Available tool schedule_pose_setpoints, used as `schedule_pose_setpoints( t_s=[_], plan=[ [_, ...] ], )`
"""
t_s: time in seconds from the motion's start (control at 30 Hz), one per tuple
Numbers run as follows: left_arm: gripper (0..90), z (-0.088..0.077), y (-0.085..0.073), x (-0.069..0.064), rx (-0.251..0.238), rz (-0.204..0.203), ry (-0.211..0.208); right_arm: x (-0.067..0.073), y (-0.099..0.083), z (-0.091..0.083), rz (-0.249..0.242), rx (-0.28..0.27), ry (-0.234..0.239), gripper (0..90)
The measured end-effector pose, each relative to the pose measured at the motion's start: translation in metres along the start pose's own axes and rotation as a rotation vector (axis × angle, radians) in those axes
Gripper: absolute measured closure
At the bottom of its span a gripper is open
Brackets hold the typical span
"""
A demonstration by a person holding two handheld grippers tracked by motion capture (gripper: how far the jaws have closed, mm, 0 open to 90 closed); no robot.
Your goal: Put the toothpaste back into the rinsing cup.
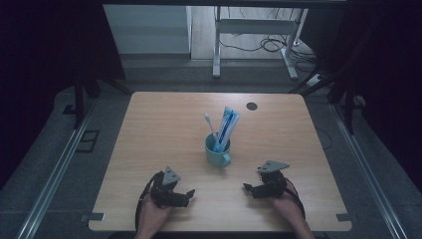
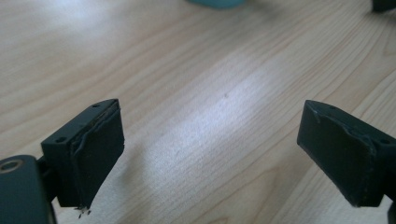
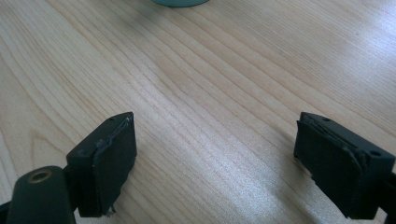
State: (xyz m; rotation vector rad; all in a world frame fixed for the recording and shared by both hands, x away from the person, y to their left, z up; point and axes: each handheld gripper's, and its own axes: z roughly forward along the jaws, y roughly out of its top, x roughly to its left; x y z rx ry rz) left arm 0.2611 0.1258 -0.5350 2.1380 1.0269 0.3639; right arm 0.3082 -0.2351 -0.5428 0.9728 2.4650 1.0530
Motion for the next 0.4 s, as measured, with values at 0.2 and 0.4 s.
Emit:
schedule_pose_setpoints(
  t_s=[0.2, 0.4],
  plan=[
    [5.9, 0.0105, -0.0029, -0.0043, 0.056, 0.029, 0.01, 0.0003, 0.0, 0.0, 0.002, 0.0, -0.002, 13.2],
    [5.5, 0.0107, -0.0028, -0.0042, 0.057, 0.028, 0.009, 0.0004, 0.0, 0.0, 0.003, 0.0, -0.004, 13.2]
  ],
)
